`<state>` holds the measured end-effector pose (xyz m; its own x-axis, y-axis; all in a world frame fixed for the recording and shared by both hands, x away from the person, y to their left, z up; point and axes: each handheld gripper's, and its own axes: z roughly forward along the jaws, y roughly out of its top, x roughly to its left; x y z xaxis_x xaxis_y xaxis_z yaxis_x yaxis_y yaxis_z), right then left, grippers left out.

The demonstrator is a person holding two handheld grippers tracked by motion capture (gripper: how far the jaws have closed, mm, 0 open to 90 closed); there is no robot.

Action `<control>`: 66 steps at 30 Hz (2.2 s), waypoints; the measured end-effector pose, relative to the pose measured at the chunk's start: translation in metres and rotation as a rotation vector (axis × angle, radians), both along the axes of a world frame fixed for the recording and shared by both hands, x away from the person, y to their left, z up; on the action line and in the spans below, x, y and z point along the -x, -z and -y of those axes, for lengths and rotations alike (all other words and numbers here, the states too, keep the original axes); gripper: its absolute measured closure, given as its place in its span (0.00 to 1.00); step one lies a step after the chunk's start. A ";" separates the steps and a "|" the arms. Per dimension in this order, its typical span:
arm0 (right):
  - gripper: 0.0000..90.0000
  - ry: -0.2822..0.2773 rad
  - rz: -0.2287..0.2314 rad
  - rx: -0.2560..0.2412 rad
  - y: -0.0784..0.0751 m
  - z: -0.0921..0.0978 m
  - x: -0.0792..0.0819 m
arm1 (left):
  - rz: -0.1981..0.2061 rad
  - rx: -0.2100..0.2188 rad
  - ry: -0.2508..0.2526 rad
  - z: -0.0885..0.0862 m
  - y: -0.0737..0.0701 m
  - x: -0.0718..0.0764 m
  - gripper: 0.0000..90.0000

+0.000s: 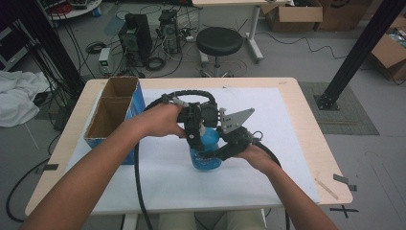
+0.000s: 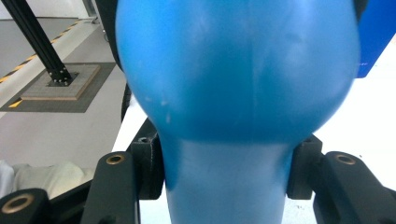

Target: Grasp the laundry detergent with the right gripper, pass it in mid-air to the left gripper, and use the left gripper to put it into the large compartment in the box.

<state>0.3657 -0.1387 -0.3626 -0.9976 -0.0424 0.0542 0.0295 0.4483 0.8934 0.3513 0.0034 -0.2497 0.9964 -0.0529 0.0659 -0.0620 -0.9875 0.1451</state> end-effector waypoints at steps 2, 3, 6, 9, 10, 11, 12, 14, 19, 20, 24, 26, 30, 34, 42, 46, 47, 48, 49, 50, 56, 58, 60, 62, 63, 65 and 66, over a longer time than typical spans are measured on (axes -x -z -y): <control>0.49 -0.001 0.002 0.000 0.000 0.000 0.000 | -0.002 0.002 0.002 0.000 0.000 0.000 0.41; 0.49 -0.001 0.002 -0.001 0.000 0.000 0.000 | -0.003 0.006 0.000 0.000 0.000 0.000 0.41; 0.49 -0.004 -0.001 -0.003 0.000 0.000 0.001 | -0.003 0.003 -0.004 0.000 -0.001 0.001 0.41; 0.49 -0.007 -0.003 -0.005 0.001 0.000 0.001 | -0.003 -0.008 -0.004 0.001 0.000 0.002 0.41; 0.49 -0.008 -0.001 -0.002 0.001 0.000 0.001 | -0.002 -0.010 -0.004 0.001 0.001 0.002 0.41; 0.49 -0.008 -0.001 0.000 0.001 0.000 0.002 | -0.002 -0.013 -0.003 0.002 0.001 0.003 0.41; 0.49 -0.010 -0.002 0.000 0.002 0.000 0.002 | -0.005 -0.015 -0.006 0.002 0.001 0.003 0.41; 0.49 -0.013 -0.005 -0.002 0.002 0.000 0.003 | -0.007 -0.017 -0.011 0.003 0.001 0.003 0.42; 0.48 -0.003 0.005 -0.014 0.001 0.001 0.004 | 0.000 0.000 -0.013 0.003 -0.003 0.005 0.42; 0.47 0.002 0.010 -0.017 0.000 0.001 0.005 | 0.002 -0.002 -0.012 0.003 -0.004 0.005 0.42; 0.24 0.029 0.007 0.004 -0.001 0.005 0.006 | 0.010 -0.011 -0.017 0.002 -0.007 0.006 0.42; 0.20 0.034 -0.009 0.020 -0.002 0.010 0.005 | 0.014 -0.012 -0.028 0.000 -0.010 0.006 0.42; 0.17 0.059 -0.021 0.033 -0.003 0.028 0.005 | 0.022 -0.021 -0.050 -0.006 -0.012 0.005 0.42; 0.17 0.104 -0.018 0.066 -0.007 0.049 0.003 | 0.030 -0.029 -0.111 -0.014 -0.014 0.001 0.42; 0.17 0.192 -0.048 0.149 -0.016 0.086 -0.001 | 0.053 -0.018 -0.258 -0.029 -0.026 -0.009 0.42; 0.17 0.218 -0.055 0.212 -0.024 0.099 0.000 | 0.071 -0.007 -0.372 -0.036 -0.034 -0.015 0.42; 0.17 0.224 -0.052 0.226 -0.026 0.102 0.000 | 0.076 0.001 -0.400 -0.038 -0.036 -0.017 0.42; 0.17 0.232 -0.052 0.244 -0.028 0.105 0.000 | 0.082 0.008 -0.419 -0.039 -0.038 -0.018 0.42; 0.17 0.235 -0.054 0.251 -0.030 0.108 0.001 | 0.090 0.011 -0.432 -0.041 -0.040 -0.019 0.42; 0.17 0.231 -0.066 0.249 -0.032 0.110 0.001 | 0.092 0.013 -0.449 -0.042 -0.042 -0.020 0.42; 0.17 0.231 -0.092 0.314 -0.043 0.123 0.004 | 0.092 0.024 -0.577 -0.049 -0.052 -0.029 0.42; 0.17 0.229 -0.085 0.356 -0.046 0.126 0.006 | 0.090 0.022 -0.634 -0.050 -0.055 -0.033 0.42; 0.18 0.226 -0.070 0.392 -0.049 0.129 0.008 | 0.094 0.034 -0.680 -0.053 -0.056 -0.036 0.42; 0.18 0.228 -0.056 0.423 -0.052 0.131 0.009 | 0.101 0.031 -0.712 -0.054 -0.058 -0.039 0.42; 0.18 0.232 -0.051 0.441 -0.054 0.132 0.010 | 0.103 0.031 -0.723 -0.055 -0.058 -0.041 0.42; 0.19 0.237 -0.030 0.475 -0.057 0.135 0.010 | 0.108 0.035 -0.746 -0.056 -0.060 -0.043 0.42; 0.19 0.240 -0.017 0.494 -0.059 0.136 0.010 | 0.107 0.038 -0.761 -0.057 -0.062 -0.044 0.42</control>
